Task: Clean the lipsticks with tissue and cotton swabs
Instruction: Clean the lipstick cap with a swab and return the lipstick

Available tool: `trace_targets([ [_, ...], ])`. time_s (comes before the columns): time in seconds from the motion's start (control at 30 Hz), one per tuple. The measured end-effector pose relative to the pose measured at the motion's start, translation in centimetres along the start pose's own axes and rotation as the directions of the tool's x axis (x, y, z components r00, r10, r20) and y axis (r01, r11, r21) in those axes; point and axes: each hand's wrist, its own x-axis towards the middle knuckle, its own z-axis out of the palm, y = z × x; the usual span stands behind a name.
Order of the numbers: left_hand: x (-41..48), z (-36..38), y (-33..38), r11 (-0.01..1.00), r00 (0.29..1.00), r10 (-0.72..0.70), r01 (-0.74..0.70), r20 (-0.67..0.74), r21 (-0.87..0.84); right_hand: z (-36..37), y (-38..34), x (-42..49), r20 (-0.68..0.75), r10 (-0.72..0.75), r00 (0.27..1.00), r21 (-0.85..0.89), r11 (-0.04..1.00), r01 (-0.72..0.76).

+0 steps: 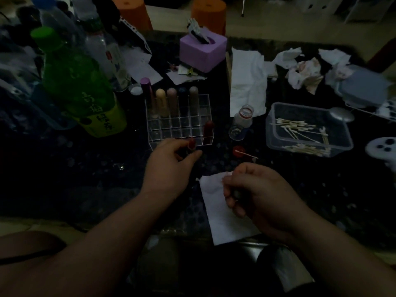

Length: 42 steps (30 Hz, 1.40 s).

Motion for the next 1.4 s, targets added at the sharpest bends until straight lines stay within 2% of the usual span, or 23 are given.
trace_targets([
  [0.1,-0.6,-0.7,1.2,0.998,0.999,-0.032,0.033,0.014,-0.059,-0.1,0.1,-0.2,-0.021,-0.067,0.998,-0.214,0.975,0.061],
  [0.13,-0.9,-1.2,1.9,0.994,0.998,-0.046,0.049,0.034,-0.097,-0.1,0.1,-0.2,-0.037,-0.152,0.988,-0.348,0.929,0.13],
  [0.2,-1.7,-2.4,3.4,0.973,0.989,-0.066,0.093,0.132,-0.21,-0.1,-0.4,-0.4,-0.012,-0.354,0.935,-0.589,0.759,0.28],
  [0.27,-2.4,-3.2,4.4,0.94,0.968,-0.064,0.14,0.241,-0.311,0.2,-0.8,-0.8,0.047,-0.428,0.902,-0.657,0.667,0.351],
  [0.43,-3.5,-4.3,5.1,0.867,0.928,-0.035,0.212,0.371,-0.45,0.9,-0.6,-1.2,0.081,-0.546,0.834,-0.67,0.59,0.451],
  [0.5,-4.0,-4.7,5.3,0.856,0.917,-0.006,0.211,0.4,-0.471,1.2,-0.4,-1.3,0.086,-0.552,0.829,-0.66,0.592,0.463],
  [0.6,-4.2,-4.9,5.2,0.831,0.918,0.022,0.203,0.396,-0.518,1.6,-0.4,-1.3,0.107,-0.545,0.831,-0.662,0.584,0.469],
  [0.8,-3.9,-5.1,5.2,0.832,0.922,0.042,0.181,0.385,-0.525,1.6,-1.2,-1.2,0.252,-0.51,0.822,-0.645,0.545,0.536],
  [1.07,-3.4,-4.7,5.2,0.81,0.896,0.036,0.234,0.443,-0.538,0.6,-2.3,-0.5,0.283,-0.453,0.846,-0.593,0.61,0.525],
  [1.17,-3.3,-4.5,5.2,0.766,0.862,0.042,0.296,0.504,-0.57,0.4,-2.8,-0.7,0.291,-0.389,0.874,-0.482,0.73,0.485],
  [1.23,-3.3,-4.5,5.4,0.754,0.843,0.055,0.316,0.535,-0.576,0.2,-3.0,-0.9,0.319,-0.344,0.883,-0.438,0.773,0.459],
  [1.3,-3.4,-4.7,5.4,0.743,0.834,0.062,0.328,0.548,-0.584,0.0,-2.9,-0.9,0.33,-0.349,0.877,-0.456,0.755,0.472],
  [1.4,-3.7,-4.7,5.5,0.749,0.867,0.062,0.288,0.495,-0.597,-0.1,-2.7,-0.9,0.27,-0.426,0.864,-0.551,0.668,0.501],
])
